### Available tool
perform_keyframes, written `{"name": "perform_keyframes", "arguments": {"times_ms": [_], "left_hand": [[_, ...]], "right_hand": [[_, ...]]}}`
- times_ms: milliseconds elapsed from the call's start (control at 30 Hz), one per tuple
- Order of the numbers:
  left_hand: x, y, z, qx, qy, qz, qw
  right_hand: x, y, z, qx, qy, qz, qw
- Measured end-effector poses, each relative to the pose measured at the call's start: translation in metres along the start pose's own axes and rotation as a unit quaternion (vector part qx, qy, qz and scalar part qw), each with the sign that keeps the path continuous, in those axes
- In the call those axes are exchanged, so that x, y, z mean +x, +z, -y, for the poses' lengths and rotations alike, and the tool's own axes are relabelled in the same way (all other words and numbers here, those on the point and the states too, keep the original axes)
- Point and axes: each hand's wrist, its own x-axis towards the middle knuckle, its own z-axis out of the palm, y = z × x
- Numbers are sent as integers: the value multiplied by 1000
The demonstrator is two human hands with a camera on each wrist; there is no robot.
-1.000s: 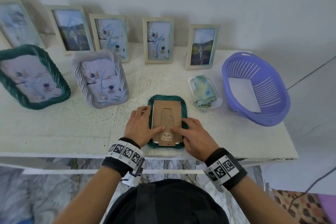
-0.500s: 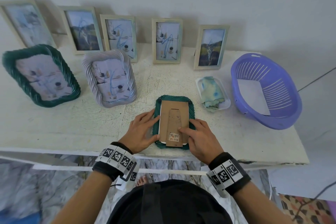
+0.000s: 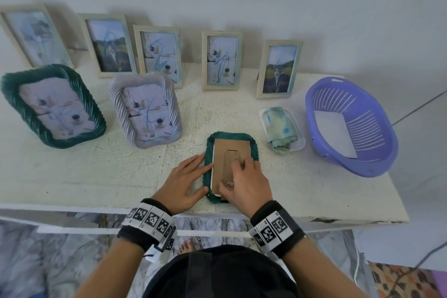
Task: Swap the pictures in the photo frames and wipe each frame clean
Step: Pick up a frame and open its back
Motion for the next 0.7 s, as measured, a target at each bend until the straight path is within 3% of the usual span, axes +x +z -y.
{"name": "perform_keyframes", "arguments": {"times_ms": [200,367,433,567,600,700], "left_hand": [[0,1,1,4,-1,-2,1000],[1,0,-1,3,-8,-7,1000],[0,1,-1,0,-4,-15,1000],[-1,2,-1,-8,-10,-19,1000],[-1,2,-2,-8,-9,-21,1000],[0,4,0,-10,-4,-22,1000]], "right_hand": [[4,-8,9,50,25,-16,998],[1,-30,-5,185,54,-21,981],[-3,-38,-17,277,77,-13,958],[-18,-46,-41,481,124,-26,868],[-24,-48,-48,495,127,-36,859],[-43,-53,-69,416,110,-66,900]]}}
